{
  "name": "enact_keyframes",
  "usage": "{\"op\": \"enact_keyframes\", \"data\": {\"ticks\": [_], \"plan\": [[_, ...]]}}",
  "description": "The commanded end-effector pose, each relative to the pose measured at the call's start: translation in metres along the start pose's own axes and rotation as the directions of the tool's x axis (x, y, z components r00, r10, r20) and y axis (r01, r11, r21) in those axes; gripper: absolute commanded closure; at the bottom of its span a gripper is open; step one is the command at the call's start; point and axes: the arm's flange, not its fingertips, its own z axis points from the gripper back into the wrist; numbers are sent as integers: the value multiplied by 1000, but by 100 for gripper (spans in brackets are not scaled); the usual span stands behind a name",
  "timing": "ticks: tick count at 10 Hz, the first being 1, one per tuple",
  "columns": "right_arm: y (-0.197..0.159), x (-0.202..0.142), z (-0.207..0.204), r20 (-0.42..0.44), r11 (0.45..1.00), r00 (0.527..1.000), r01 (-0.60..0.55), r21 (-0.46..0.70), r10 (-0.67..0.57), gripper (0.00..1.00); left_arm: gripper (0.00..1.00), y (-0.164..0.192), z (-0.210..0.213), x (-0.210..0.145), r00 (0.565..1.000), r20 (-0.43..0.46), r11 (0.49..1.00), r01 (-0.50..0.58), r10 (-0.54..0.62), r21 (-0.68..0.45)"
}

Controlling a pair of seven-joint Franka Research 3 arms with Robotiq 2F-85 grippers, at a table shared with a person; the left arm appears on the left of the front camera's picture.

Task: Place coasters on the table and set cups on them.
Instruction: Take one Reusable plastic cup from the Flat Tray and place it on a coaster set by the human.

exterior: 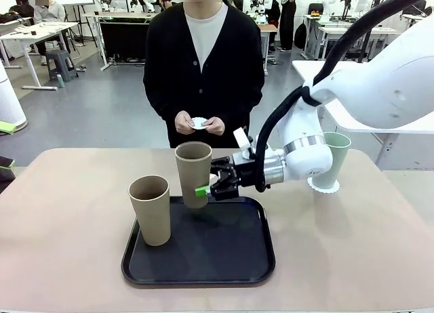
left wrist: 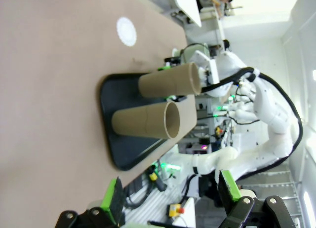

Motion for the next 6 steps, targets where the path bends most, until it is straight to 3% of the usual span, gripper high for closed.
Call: {"op": "enact_keyframes", "data": {"ticks": [1,3,5,6], "plan": [[19,53,4,17,999,1000,10,-36,-9,100,0,-1,1,0,1000,4,1000,8,-7,-11],[22,91,5,11,998,1000,6,-60,-5,100,0,-1,1,0,1000,4,1000,8,-7,-11],[20,103,2,0,997,999,37,-70,-37,100,0,-1,1,0,1000,4,1000,8,-7,-11],[17,101,3,-15,988,997,77,-132,-80,100,0,-1,1,0,1000,4,1000,8,-7,-11]]}}
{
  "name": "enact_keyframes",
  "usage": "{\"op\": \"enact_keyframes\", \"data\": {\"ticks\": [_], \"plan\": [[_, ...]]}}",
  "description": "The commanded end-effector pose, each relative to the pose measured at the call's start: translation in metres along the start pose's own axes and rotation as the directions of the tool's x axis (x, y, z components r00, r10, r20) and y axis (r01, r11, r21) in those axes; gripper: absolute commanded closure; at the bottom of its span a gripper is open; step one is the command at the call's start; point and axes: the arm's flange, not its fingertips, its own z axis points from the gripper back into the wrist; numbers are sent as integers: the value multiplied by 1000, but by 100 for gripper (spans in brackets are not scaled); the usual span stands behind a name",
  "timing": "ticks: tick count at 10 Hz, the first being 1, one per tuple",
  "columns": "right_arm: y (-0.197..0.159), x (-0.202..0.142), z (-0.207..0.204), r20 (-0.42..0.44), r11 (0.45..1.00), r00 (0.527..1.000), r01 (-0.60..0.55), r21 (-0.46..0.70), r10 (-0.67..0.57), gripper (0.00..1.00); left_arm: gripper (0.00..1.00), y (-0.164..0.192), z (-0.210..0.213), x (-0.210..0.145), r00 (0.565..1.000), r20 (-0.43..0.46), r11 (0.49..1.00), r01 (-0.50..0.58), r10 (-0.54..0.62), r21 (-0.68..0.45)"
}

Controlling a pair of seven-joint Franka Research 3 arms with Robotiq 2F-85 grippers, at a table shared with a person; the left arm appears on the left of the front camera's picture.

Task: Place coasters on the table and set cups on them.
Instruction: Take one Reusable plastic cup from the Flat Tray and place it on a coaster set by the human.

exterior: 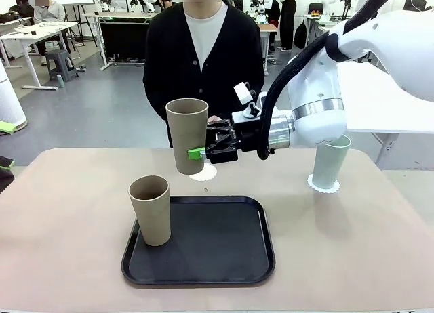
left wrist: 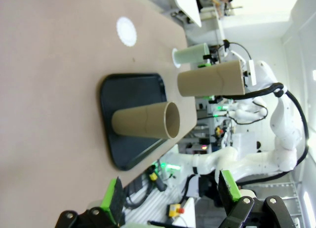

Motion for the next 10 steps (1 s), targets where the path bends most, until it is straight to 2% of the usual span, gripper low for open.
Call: {"op": "enact_keyframes", "data": {"ticks": [1,3,4,7,9,10], "plan": [[2,0,-1,19,999,1000,-25,25,24,100,0,-1,1,0,1000,4,1000,8,-7,-11],[2,0,-1,19,999,1000,-25,25,24,100,0,-1,1,0,1000,4,1000,8,-7,-11],[0,0,0,0,1000,1000,-3,5,3,19,0,-1,1,0,1000,4,1000,8,-7,-11],[-57,30,20,-64,987,997,-42,156,53,19,0,-1,1,0,1000,4,1000,8,-7,-11],[-97,52,18,-14,989,1000,-9,145,11,19,0,-1,1,0,1000,4,1000,8,-7,-11],[-114,54,14,-38,983,999,1,182,7,19,0,-1,1,0,1000,4,1000,8,-7,-11]]}}
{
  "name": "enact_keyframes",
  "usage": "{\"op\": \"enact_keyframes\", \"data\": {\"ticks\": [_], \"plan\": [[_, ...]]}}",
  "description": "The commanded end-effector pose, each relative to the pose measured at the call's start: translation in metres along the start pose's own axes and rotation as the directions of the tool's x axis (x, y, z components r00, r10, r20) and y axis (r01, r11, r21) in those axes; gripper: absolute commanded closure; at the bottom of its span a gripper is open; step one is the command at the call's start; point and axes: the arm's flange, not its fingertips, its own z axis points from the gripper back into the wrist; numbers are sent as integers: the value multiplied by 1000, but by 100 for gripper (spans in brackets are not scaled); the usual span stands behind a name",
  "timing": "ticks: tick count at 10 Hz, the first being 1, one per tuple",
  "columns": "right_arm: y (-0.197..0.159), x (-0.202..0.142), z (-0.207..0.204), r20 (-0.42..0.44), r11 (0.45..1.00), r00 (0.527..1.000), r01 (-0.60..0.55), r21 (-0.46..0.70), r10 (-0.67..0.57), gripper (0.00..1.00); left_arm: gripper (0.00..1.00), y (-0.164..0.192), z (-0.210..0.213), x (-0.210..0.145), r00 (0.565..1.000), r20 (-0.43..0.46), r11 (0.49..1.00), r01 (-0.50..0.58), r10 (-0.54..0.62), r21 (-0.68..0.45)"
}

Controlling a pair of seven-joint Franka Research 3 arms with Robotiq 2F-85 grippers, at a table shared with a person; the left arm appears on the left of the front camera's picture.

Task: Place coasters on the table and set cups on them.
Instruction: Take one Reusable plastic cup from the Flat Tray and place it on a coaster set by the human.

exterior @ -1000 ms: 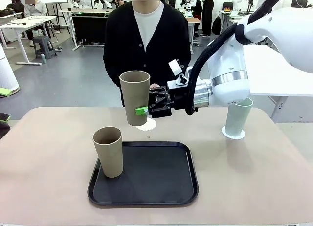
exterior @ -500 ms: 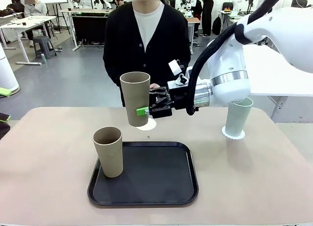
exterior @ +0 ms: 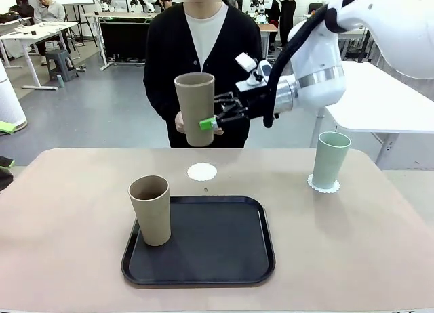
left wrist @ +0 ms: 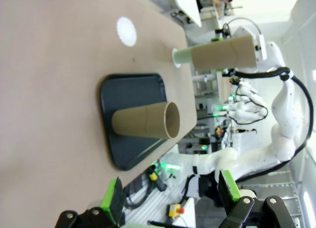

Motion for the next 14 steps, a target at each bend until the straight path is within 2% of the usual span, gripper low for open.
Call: {"op": "enact_keyframes", "data": {"ticks": [1,3,4,6,8,9,12,13,14], "plan": [[-43,0,-9,-41,997,999,24,79,-20,19,0,-1,1,0,1000,4,1000,7,-7,-11],[-74,-7,-5,-140,974,988,-29,226,62,19,0,-1,1,0,1000,4,1000,7,-7,-11],[-82,-11,-2,-169,965,982,-38,259,84,19,0,-1,1,0,1000,4,1000,7,-7,-11],[-95,-21,2,-155,958,984,-46,283,93,19,0,-1,1,0,1000,4,1000,7,-7,-11],[-101,-35,7,-106,966,991,-55,252,84,19,0,-1,1,0,1000,4,1000,7,-7,-11],[-85,-31,2,-156,961,982,-59,270,103,19,0,-1,1,0,1000,4,1000,7,-7,-11],[-85,-31,2,-156,961,982,-59,270,103,19,0,-1,1,0,1000,4,1000,7,-7,-11],[-92,-35,2,-136,961,985,-64,269,104,19,0,-1,1,0,1000,4,1000,7,-7,-11],[-99,-44,3,-84,940,983,-130,316,164,19,0,-1,1,0,1000,4,1000,7,-7,-11]]}}
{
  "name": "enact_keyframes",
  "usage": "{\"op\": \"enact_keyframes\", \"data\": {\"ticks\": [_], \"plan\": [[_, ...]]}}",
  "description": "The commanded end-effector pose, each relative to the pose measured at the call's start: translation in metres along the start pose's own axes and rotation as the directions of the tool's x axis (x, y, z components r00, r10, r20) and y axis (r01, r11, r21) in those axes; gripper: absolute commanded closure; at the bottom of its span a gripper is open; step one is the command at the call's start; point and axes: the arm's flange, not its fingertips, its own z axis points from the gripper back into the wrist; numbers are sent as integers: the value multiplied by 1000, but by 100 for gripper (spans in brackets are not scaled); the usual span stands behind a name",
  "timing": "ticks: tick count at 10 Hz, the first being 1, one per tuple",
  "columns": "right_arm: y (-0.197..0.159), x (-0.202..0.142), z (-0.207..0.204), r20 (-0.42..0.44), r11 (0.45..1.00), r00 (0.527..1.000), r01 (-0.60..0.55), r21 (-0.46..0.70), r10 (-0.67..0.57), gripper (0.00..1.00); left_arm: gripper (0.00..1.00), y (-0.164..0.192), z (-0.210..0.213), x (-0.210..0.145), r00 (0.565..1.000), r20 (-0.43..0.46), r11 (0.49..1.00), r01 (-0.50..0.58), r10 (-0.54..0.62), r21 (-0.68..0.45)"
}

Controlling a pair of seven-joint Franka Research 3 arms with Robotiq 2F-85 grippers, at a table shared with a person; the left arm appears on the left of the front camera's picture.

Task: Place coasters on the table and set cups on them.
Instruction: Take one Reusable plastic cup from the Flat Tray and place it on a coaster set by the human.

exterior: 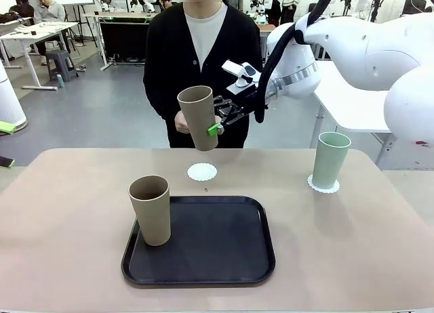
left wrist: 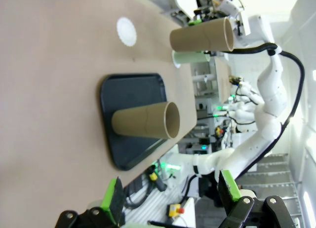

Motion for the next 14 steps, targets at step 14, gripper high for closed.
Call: {"op": "enact_keyframes", "data": {"ticks": [14], "plan": [[-52,-79,16,156,991,986,83,-106,-66,19,0,-1,1,0,1000,4,1000,7,-7,-11]]}}
